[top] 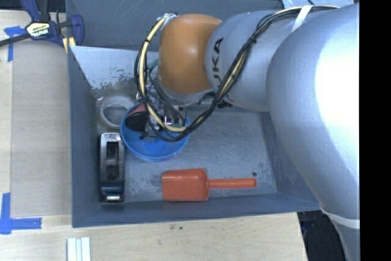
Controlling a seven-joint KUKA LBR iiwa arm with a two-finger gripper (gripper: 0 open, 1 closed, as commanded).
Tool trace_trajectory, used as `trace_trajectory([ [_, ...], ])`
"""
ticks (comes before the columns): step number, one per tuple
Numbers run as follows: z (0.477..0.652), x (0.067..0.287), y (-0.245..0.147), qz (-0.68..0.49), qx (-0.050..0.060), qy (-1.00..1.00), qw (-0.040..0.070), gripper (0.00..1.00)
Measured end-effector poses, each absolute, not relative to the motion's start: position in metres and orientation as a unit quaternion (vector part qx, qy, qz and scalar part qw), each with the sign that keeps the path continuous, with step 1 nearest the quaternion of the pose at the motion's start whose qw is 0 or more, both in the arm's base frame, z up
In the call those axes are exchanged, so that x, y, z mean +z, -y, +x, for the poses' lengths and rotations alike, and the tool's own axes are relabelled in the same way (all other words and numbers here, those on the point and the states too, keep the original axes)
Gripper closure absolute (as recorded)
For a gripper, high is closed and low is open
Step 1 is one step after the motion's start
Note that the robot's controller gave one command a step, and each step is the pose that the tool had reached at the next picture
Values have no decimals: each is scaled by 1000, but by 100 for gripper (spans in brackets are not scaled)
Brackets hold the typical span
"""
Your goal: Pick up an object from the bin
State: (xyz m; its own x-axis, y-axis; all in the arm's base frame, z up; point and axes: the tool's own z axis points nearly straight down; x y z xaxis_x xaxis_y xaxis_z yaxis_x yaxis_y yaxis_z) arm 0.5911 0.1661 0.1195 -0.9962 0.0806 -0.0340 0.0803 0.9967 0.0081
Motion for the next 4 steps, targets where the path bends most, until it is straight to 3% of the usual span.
trace_trajectory([
  [1, 576, 77, -158, 46, -3, -999, 3, 100],
  [4, 569, 91, -162, 49, -5, -999, 4, 100],
])
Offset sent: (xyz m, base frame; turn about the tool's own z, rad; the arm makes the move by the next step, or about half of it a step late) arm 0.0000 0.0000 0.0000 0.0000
